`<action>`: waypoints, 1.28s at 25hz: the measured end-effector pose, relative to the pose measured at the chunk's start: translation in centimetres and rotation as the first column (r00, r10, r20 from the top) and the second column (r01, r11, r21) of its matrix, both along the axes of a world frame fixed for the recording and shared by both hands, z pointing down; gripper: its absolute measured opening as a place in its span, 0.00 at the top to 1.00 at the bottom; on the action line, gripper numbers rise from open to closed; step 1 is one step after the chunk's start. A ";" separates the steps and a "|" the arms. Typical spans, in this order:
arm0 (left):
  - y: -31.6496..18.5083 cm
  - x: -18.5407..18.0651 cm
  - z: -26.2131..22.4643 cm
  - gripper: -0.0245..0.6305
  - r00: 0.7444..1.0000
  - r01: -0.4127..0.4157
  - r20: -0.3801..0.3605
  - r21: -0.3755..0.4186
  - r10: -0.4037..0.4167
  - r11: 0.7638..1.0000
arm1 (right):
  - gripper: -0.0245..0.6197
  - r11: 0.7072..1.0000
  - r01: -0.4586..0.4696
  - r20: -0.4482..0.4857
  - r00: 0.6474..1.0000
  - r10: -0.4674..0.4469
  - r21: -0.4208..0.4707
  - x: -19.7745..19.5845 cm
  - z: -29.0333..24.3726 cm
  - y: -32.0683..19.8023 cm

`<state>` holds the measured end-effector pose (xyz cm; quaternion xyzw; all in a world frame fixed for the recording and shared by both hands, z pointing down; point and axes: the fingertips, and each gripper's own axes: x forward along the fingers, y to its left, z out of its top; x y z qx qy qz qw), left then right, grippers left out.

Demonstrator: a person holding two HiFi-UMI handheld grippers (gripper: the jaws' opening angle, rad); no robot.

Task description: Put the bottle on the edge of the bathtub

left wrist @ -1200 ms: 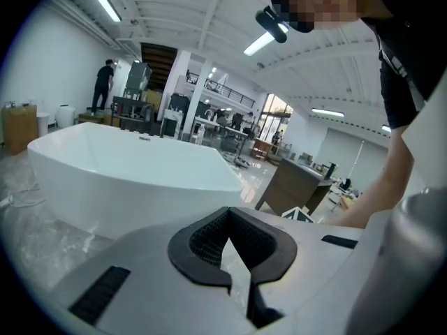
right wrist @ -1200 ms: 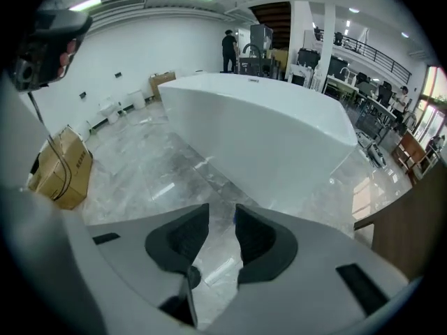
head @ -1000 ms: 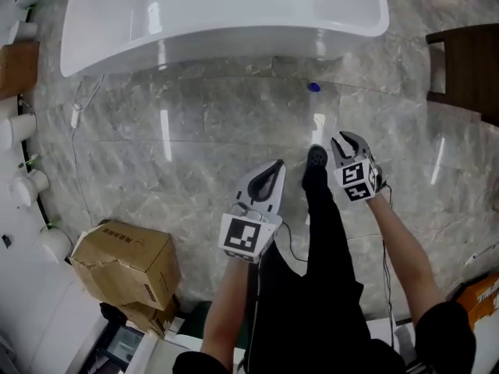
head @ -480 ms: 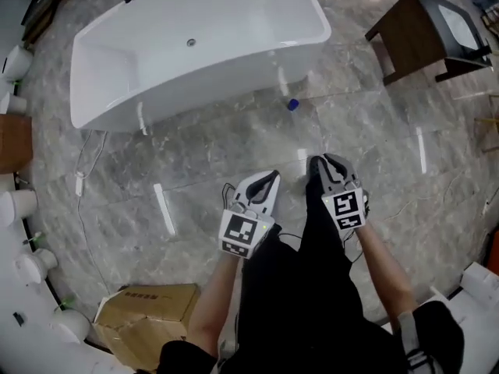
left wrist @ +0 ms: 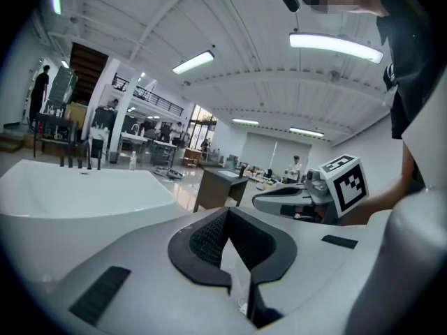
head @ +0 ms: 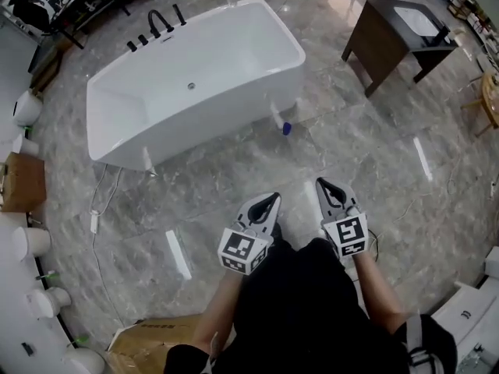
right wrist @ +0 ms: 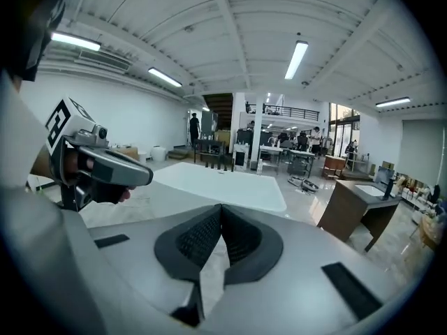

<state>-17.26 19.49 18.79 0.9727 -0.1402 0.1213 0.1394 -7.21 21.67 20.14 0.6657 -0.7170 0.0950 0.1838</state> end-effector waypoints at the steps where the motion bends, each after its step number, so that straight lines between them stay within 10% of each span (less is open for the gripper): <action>1: 0.8 -0.3 -0.6 0.95 1.000 0.009 -0.011 0.000 -0.009 1.000 | 0.94 1.000 -0.005 0.020 1.000 0.005 0.007 -0.2 -0.6 1.1; 15: 16.4 1.2 -8.9 0.95 0.986 0.135 -0.110 0.078 -0.126 0.988 | 0.94 0.983 0.071 0.267 0.957 -0.116 0.172 1.8 -10.9 19.9; 32: 26.7 2.3 -8.0 0.95 0.983 0.171 -0.076 0.090 -0.165 0.981 | 0.94 0.973 0.139 0.299 0.935 -0.190 0.183 3.2 -9.0 29.7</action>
